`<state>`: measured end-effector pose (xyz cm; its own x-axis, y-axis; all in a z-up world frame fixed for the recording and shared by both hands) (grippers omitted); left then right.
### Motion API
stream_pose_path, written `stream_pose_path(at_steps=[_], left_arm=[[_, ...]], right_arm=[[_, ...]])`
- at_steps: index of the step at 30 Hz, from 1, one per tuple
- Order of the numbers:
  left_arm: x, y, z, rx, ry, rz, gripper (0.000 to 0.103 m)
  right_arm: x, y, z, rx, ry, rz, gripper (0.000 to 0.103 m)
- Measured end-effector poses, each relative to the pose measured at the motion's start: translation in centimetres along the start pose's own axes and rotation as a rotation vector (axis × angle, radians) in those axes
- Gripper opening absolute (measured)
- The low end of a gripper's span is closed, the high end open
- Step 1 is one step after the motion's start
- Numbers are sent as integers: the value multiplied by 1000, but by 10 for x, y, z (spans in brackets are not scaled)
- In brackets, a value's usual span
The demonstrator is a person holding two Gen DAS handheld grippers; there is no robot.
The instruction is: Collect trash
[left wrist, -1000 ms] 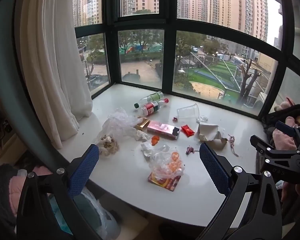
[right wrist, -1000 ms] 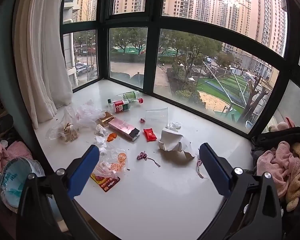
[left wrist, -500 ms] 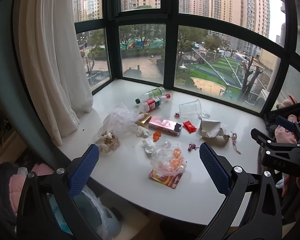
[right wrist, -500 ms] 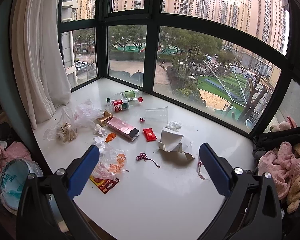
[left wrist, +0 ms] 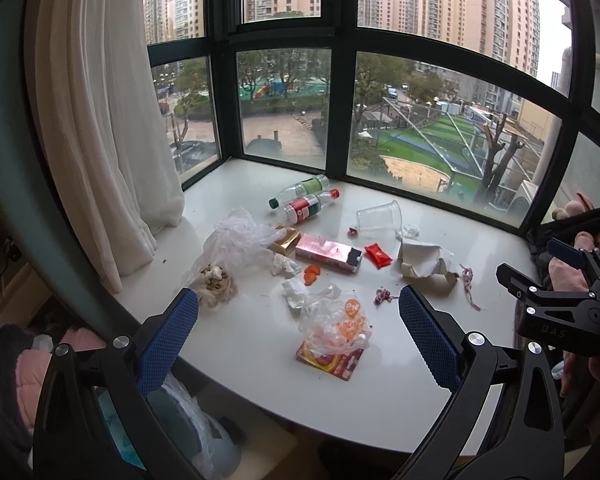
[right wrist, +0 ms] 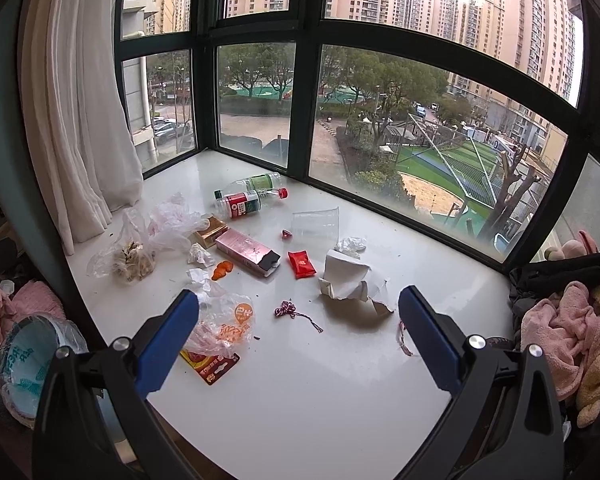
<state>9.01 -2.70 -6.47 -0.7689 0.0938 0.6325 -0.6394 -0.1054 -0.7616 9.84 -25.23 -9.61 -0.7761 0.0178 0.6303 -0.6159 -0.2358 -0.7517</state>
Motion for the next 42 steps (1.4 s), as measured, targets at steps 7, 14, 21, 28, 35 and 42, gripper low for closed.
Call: stream_pose_path(at_steps=[7, 14, 21, 28, 35, 42], left_arm=[[1, -2, 6, -2, 2, 6, 97], [0, 1, 9, -7, -1, 3, 97], [0, 1, 11, -9, -6, 6, 97], [0, 3, 10, -11, -10, 5, 97], [-2, 2, 6, -17, -12, -2, 97], [-4, 5, 2, -15, -11, -13, 97]], right_arm=[[3, 0, 4, 19, 3, -2, 97], [4, 1, 5, 19, -5, 3, 97], [3, 1, 7, 22, -6, 7, 97], [2, -2, 5, 28, -9, 13, 97], [2, -3, 0, 31, -12, 17, 97], [0, -1, -7, 37, -17, 2, 97]])
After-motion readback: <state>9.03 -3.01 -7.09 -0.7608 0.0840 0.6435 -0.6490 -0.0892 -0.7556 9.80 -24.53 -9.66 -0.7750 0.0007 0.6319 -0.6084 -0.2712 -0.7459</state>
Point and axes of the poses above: each gripper's, at about its wrist camera, not at the fingertips, and x roughly against the way its jaws point, z to its right, y to its underside, the point moved 10 cm from there along -x, roughly the way its jaws point, and after that the axes turned 11 degrees about x, right-handed, at the moved point
